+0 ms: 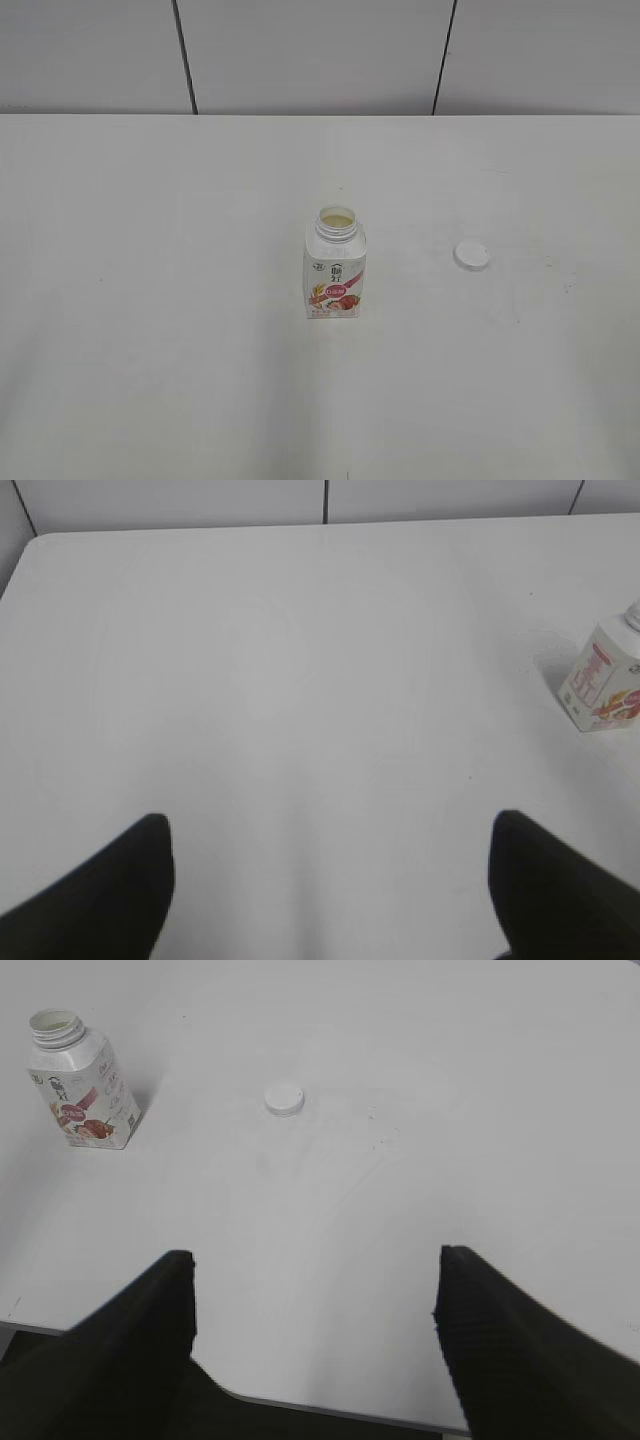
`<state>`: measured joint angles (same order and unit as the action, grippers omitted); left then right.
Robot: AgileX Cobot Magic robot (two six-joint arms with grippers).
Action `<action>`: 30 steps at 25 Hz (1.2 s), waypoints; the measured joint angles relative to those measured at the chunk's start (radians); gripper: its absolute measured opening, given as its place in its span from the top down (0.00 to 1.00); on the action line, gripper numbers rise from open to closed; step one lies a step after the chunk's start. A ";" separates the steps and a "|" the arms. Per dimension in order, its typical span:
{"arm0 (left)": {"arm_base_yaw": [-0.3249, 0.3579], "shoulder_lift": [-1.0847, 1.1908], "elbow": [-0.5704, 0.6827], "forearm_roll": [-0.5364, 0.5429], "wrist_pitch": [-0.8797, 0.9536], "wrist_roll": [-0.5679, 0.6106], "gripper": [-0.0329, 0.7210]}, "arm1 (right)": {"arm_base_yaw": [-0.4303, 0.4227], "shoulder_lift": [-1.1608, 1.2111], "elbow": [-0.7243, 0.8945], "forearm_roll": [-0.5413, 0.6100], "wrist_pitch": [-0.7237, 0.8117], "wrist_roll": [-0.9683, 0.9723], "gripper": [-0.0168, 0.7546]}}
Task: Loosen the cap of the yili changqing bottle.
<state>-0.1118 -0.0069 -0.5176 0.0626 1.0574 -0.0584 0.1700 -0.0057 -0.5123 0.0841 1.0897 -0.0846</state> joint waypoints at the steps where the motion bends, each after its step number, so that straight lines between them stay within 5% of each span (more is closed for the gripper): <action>1: 0.000 0.000 0.000 0.000 0.000 0.000 0.18 | 0.000 -0.001 0.000 0.000 0.000 0.000 0.22; 14: 0.000 -0.001 0.001 0.000 0.000 0.000 0.23 | 0.000 -0.002 0.000 0.000 0.000 0.001 0.22; 22: 0.000 -0.001 0.001 0.000 0.000 0.000 0.25 | -0.115 -0.002 0.000 0.000 0.000 0.001 0.22; 30: 0.000 -0.001 0.001 0.000 0.000 0.000 0.25 | -0.129 -0.002 0.000 0.000 0.000 0.001 0.22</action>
<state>-0.1118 -0.0077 -0.5164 0.0626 1.0570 -0.0584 0.0407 -0.0076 -0.5123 0.0841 1.0897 -0.0835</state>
